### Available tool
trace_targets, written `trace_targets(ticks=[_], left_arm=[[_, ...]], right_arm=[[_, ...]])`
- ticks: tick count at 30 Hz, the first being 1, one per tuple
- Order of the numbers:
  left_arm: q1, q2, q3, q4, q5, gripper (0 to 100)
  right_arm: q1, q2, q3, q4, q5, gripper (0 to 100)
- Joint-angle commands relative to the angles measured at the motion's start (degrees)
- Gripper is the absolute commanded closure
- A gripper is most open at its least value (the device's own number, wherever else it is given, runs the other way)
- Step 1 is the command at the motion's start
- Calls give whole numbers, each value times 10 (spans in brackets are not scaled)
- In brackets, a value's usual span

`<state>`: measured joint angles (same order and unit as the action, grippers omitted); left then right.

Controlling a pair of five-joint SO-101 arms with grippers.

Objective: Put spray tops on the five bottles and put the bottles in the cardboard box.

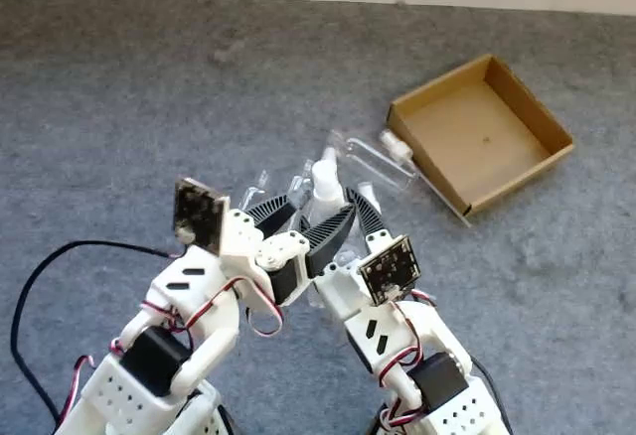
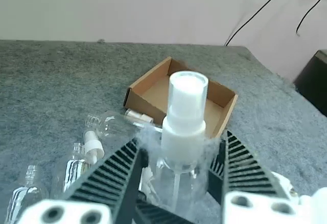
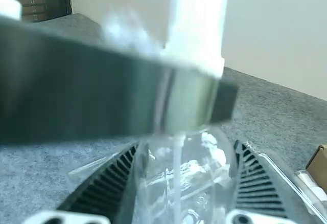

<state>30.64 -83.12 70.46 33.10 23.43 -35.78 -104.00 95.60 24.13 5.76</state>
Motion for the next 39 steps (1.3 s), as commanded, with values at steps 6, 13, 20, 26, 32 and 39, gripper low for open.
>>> trace_targets(ticks=[6, 13, 20, 26, 32, 39], left_arm=[[-25, -162, -39, 146, -10, 796], [-115, -219, -35, 263, -10, 797], [-129, -218, -22, 350, -5, 823], [-129, -218, 42, 355, 30, 996], [-126, -218, 82, 355, 33, 962], [-124, -218, 117, 354, 34, 962]], right_arm=[[7, -3, 73, -1, -5, 785], [5, -3, 73, -1, -1, 785], [3, -3, 73, 2, -1, 785], [6, -3, 73, 2, -1, 783], [12, -3, 67, 2, -3, 783], [51, 2, -19, -1, -5, 785]])
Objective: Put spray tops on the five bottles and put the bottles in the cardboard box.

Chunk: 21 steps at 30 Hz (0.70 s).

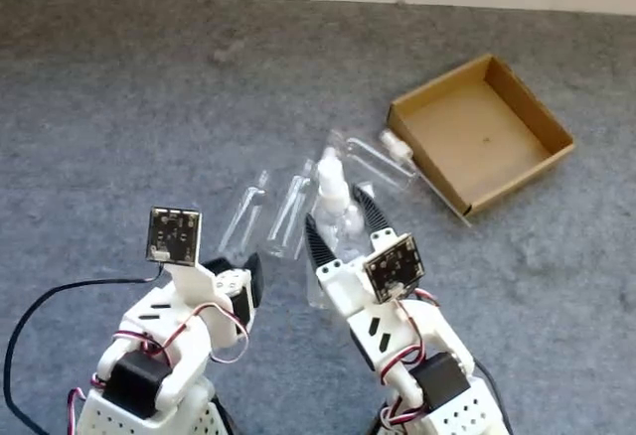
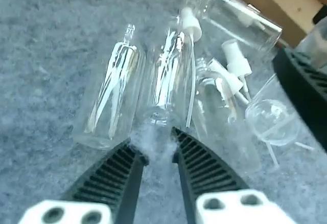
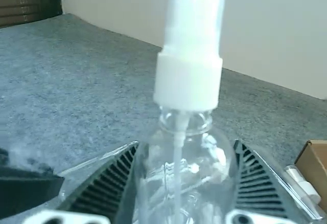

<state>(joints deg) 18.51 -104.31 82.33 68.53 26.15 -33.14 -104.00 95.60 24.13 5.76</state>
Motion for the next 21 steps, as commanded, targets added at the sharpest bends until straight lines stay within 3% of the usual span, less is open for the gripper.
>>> trace_targets(ticks=[1, 13, 21], left_arm=[[-2, -6, -1, -3, 7, 962], [0, -6, 87, -124, 7, 962], [93, -6, 95, -143, 7, 962]], right_arm=[[29, 3, -33, -1, -5, 785], [37, 24, -134, -1, -5, 785], [35, 204, -268, -2, -5, 785]])
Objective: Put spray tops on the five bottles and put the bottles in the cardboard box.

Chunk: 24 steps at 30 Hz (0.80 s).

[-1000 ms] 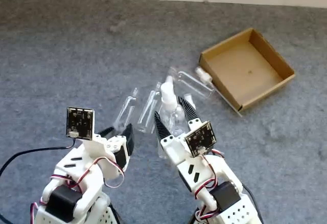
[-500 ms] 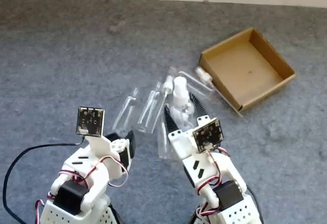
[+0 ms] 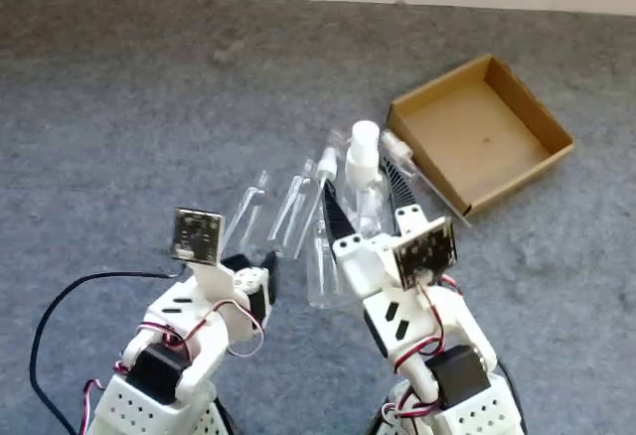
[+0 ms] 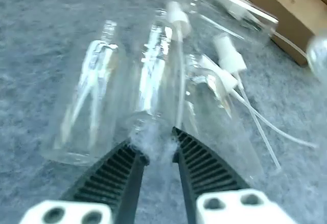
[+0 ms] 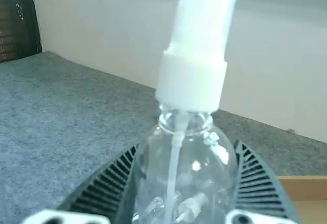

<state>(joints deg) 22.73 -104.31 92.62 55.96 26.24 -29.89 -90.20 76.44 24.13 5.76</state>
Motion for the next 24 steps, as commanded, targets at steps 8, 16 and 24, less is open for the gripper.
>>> trace_targets(ticks=[8, 16, 24], left_arm=[[156, -6, -3, -91, 6, 961], [158, -6, -16, -93, 6, 962], [129, -6, -16, -97, 5, 962]], right_arm=[[-23, 201, -130, -103, -6, 785], [-110, 255, -133, -113, -6, 785], [-162, 300, -136, -113, -6, 785]])
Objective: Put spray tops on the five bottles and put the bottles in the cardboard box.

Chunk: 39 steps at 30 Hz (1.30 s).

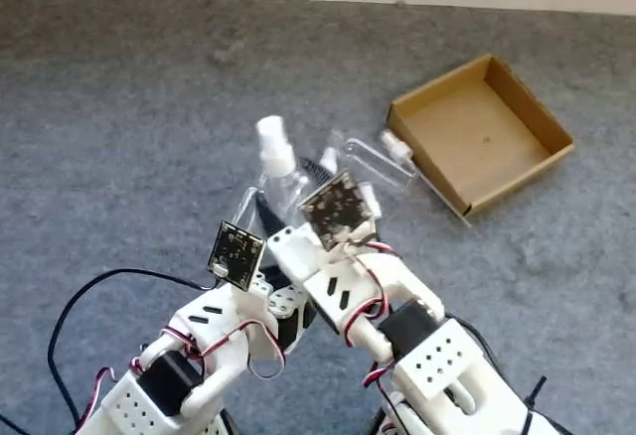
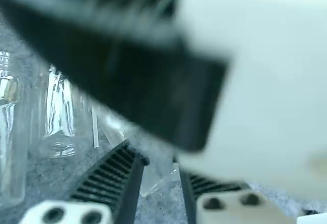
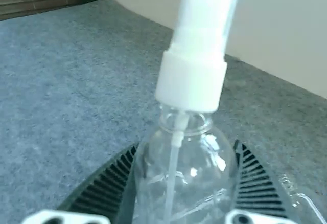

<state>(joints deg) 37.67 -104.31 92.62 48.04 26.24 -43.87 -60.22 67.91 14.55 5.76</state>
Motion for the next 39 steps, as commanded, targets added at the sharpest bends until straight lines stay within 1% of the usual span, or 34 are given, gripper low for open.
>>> trace_targets(ticks=[1, 6, 11, 17, 21, 26, 29, 39], left_arm=[[-36, -6, -16, -25, 5, 962], [-87, -6, -10, -51, 6, 962], [-117, -6, -9, -48, 6, 962], [-145, -6, -7, -48, 6, 962], [-165, -6, 22, -52, 5, 962], [-175, -6, 28, -52, 5, 962], [-174, -6, 30, -51, 4, 962], [-174, -6, 30, -48, 3, 962]], right_arm=[[-26, 0, -51, -17, -6, 785], [-26, 0, -51, -15, -6, 785], [-25, 0, -51, -14, -4, 785], [-24, 0, -49, -14, -2, 785], [-24, 0, -47, -14, -2, 785], [-23, 0, -46, -14, -2, 785], [6, 0, -50, -14, -2, 785], [174, -1, -48, -14, -1, 785]])
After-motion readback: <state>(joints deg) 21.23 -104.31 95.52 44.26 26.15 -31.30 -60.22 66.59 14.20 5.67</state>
